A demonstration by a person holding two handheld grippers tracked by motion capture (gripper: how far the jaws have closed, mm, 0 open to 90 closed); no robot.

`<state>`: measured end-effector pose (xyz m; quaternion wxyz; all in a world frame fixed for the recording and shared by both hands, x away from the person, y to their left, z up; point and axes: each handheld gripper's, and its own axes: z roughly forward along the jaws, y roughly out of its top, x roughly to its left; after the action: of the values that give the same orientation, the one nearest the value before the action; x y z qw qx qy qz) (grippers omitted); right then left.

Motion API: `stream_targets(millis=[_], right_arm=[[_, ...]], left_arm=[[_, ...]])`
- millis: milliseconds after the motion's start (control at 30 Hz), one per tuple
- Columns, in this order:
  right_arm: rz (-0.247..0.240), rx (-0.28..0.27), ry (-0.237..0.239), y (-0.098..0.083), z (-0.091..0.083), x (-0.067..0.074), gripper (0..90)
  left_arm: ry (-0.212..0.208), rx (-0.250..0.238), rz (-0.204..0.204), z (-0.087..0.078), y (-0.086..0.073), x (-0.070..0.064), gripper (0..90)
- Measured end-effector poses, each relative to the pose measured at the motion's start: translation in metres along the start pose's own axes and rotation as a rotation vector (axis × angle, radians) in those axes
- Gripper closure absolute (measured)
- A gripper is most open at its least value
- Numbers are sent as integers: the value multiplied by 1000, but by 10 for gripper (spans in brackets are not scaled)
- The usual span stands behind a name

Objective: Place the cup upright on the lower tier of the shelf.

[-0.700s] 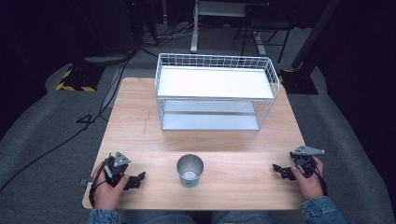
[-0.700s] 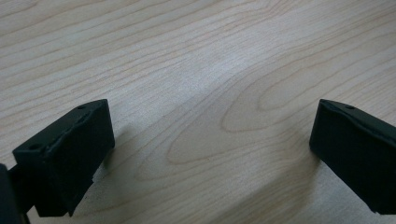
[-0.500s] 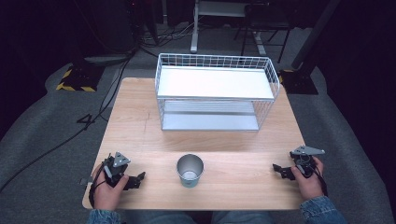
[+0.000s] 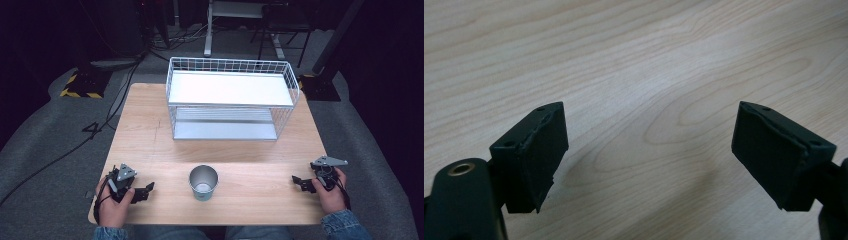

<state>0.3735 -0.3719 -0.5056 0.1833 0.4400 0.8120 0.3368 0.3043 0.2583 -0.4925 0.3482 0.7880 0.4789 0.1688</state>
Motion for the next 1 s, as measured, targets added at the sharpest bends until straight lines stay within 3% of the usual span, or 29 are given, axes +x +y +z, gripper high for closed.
stream_targets(millis=[100,333,433,700,833,900,1000], right_arm=[[-1,0,0,0,0,0,1],[0,0,-1,0,0,0,1],[1,1,0,1,0,0,1],[1,1,0,1,1,0,1],[1,1,0,1,1,0,1],[1,0,0,1,1,0,1],[1,1,0,1,1,0,1]], left_arm=[[-7,-34,5,-7,3,-5,157],[-13,-63,29,-21,4,-15,156],[5,-78,25,-32,5,-23,156],[0,-74,16,-45,2,-36,156],[-7,-59,43,-49,1,-46,156],[-5,-50,80,-53,0,-55,156],[-12,-57,84,-55,-1,-61,156]])
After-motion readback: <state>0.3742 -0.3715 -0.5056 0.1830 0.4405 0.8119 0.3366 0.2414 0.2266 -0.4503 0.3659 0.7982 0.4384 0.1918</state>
